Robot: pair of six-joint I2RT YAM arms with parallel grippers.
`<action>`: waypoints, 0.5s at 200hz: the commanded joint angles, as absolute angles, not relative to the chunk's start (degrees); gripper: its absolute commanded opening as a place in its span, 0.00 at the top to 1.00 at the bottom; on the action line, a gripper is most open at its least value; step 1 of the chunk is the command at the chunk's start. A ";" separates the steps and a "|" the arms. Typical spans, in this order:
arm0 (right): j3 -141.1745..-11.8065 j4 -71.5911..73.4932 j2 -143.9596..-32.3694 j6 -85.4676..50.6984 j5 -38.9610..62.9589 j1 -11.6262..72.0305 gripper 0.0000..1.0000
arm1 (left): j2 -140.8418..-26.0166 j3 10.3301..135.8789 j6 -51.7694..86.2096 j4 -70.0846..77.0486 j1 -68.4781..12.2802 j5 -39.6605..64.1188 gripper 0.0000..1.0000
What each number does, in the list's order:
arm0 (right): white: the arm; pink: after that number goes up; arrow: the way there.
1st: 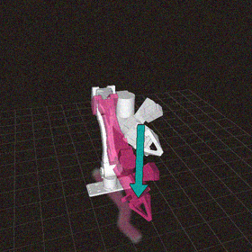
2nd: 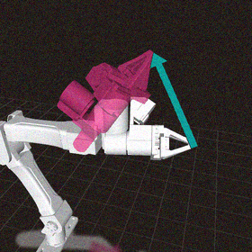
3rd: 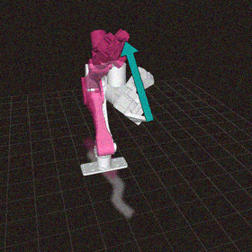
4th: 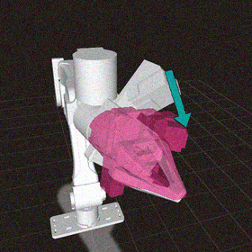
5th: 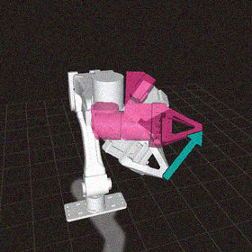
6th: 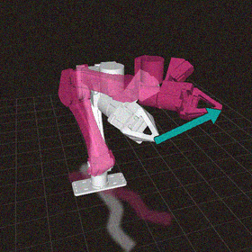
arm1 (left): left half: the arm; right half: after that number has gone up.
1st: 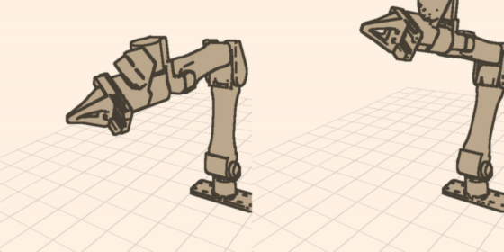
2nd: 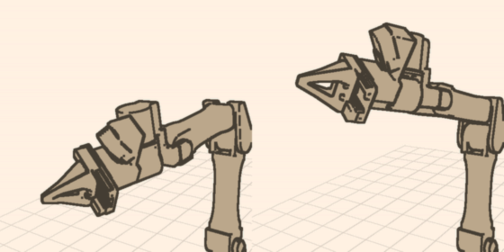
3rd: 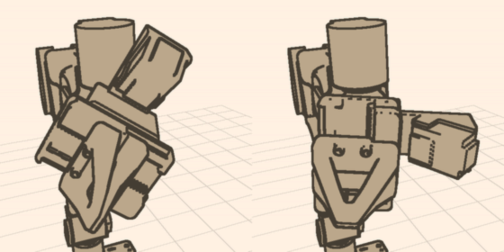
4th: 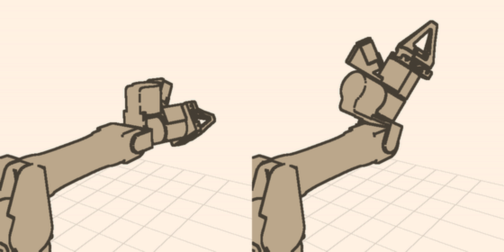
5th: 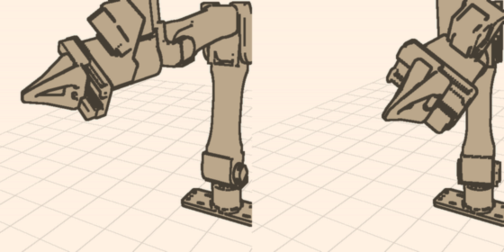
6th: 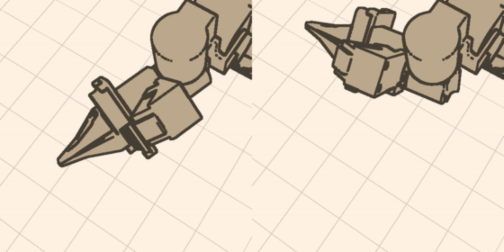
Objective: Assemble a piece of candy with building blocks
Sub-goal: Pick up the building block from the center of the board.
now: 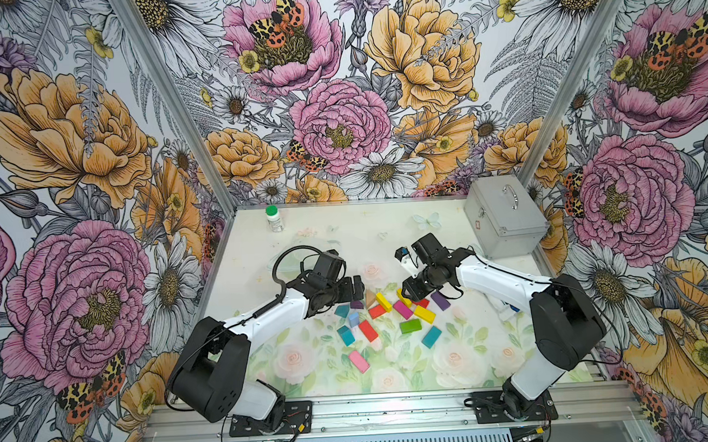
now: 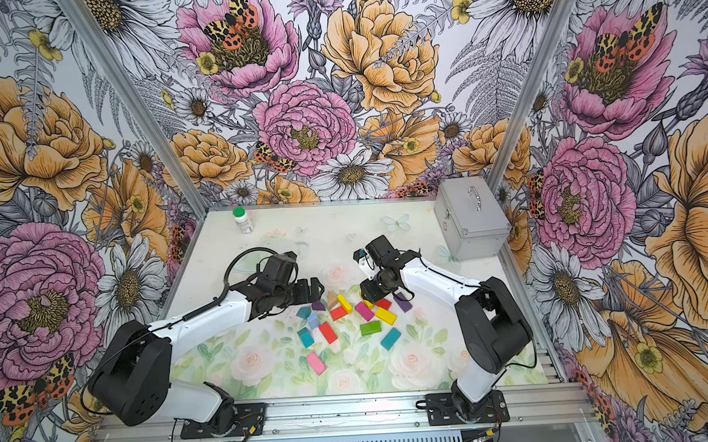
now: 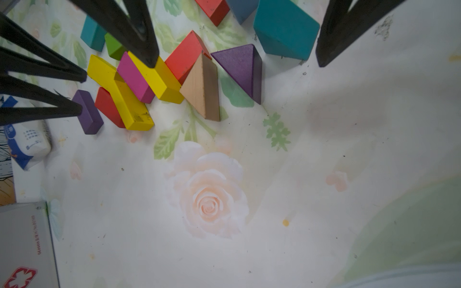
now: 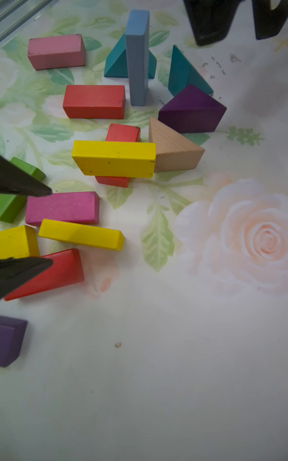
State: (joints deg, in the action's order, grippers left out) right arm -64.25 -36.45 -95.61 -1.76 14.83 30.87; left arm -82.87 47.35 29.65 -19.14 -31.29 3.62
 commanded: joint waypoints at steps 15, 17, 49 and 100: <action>-69.47 -37.92 -99.49 1.18 14.22 32.03 0.59 | -83.14 49.33 29.00 -18.90 -31.13 5.50 0.01; -69.64 -37.96 -99.76 1.28 14.23 32.07 0.59 | -83.14 49.31 29.03 -18.90 -31.18 5.57 0.01; -71.88 -38.92 -103.71 2.06 13.01 32.52 0.59 | -82.32 48.98 28.82 -18.90 -30.50 5.86 0.01; -73.30 -40.69 -106.82 3.41 10.14 32.87 0.67 | -81.12 48.74 28.65 -18.85 -29.29 6.67 0.01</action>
State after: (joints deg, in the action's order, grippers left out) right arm -71.53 -39.27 -105.89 1.87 12.21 32.38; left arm -82.78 47.83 29.65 -19.11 -29.95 4.84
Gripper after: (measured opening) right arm 0.357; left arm 0.985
